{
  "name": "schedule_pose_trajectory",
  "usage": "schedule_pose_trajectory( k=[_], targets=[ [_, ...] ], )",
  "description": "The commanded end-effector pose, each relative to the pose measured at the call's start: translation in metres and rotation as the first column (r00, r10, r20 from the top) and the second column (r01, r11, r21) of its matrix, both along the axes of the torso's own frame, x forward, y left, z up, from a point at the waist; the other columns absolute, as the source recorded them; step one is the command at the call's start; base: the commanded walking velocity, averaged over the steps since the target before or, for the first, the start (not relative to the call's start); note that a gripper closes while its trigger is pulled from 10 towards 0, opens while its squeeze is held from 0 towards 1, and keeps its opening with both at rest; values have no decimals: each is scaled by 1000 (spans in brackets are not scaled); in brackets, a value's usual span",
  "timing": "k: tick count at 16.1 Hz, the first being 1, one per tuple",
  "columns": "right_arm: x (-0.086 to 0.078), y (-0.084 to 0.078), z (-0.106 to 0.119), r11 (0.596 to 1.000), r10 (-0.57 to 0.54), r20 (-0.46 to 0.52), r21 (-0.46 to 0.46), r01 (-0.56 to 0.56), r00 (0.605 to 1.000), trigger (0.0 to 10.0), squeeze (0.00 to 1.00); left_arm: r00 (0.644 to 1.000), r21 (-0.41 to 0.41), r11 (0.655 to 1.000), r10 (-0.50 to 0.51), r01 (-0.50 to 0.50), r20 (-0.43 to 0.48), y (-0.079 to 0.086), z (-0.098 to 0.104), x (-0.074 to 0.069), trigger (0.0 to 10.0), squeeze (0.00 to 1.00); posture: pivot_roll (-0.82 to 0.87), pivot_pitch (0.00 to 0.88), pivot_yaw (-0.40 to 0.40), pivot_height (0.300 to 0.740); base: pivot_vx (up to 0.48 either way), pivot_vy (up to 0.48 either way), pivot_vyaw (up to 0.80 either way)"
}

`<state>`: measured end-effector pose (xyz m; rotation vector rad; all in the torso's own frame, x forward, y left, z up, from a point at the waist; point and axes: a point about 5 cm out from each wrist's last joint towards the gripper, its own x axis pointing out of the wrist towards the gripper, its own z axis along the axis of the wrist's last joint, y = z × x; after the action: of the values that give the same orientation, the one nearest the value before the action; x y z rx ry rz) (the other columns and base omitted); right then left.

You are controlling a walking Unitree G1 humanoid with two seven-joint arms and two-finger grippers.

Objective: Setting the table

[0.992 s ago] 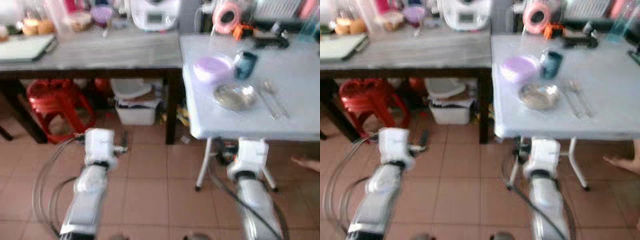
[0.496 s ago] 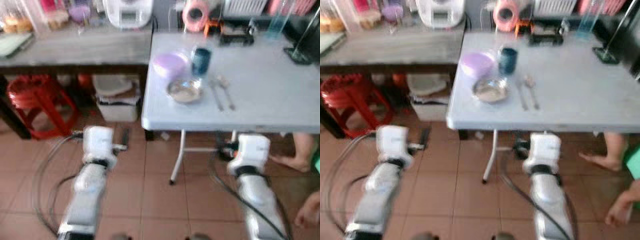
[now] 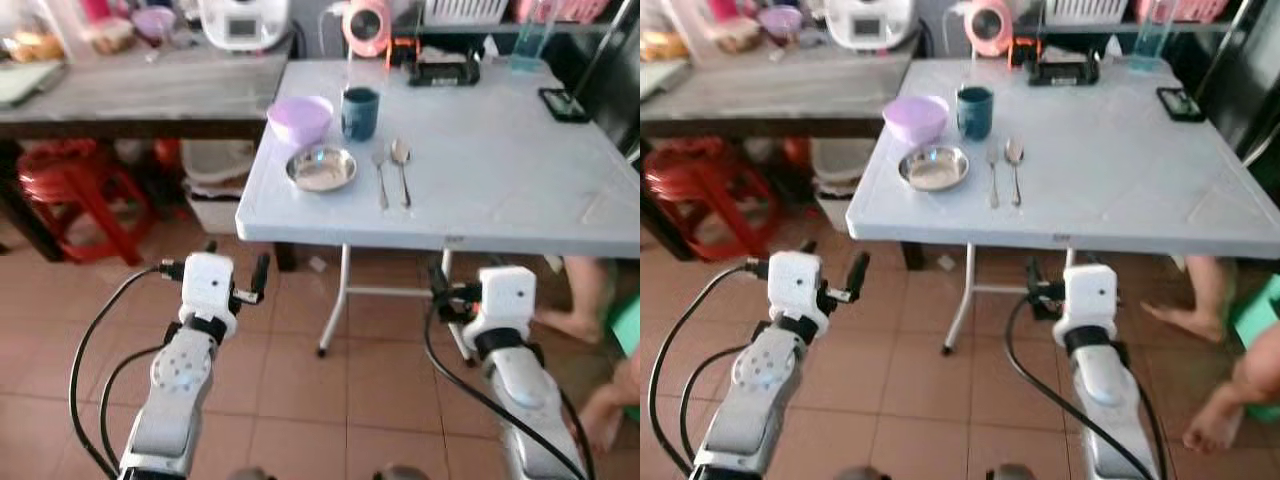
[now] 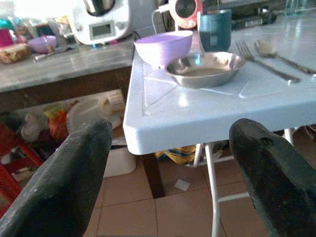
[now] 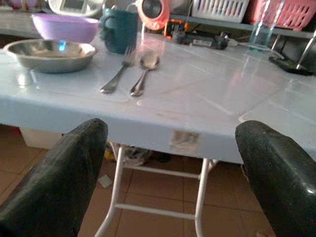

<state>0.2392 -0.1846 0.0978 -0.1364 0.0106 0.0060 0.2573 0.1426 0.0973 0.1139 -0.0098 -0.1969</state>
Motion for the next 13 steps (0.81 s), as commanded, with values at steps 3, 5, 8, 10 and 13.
schedule_pose_trajectory(
  k=[3,5,8,10,13],
  targets=[
    [2,9,4,999,25,16,28,-25,1000,10000,0,1000,-23,1000,2,-1,23,3,7,2,10000,0,-32,0,36,740,91,0,0],
    [1,12,5,999,34,20,31,-35,999,10000,0,1000,-29,1000,-7,8,29,0,7,2,10000,0,-31,0,35,740,371,0,0],
    [4,14,8,998,57,32,-1,-57,998,10000,0,1000,-48,999,-15,16,17,-2,5,1,10000,0,-33,0,35,740,480,0,346],
    [3,13,7,999,51,31,-1,-51,998,10000,0,1000,-52,999,-15,16,14,-2,5,0,10000,0,-35,0,36,740,480,0,588],
    [2,13,6,998,58,24,-8,-58,998,10000,0,1000,-55,998,-19,20,12,-3,5,0,10000,0,-36,0,36,740,480,0,0]
  ],
)
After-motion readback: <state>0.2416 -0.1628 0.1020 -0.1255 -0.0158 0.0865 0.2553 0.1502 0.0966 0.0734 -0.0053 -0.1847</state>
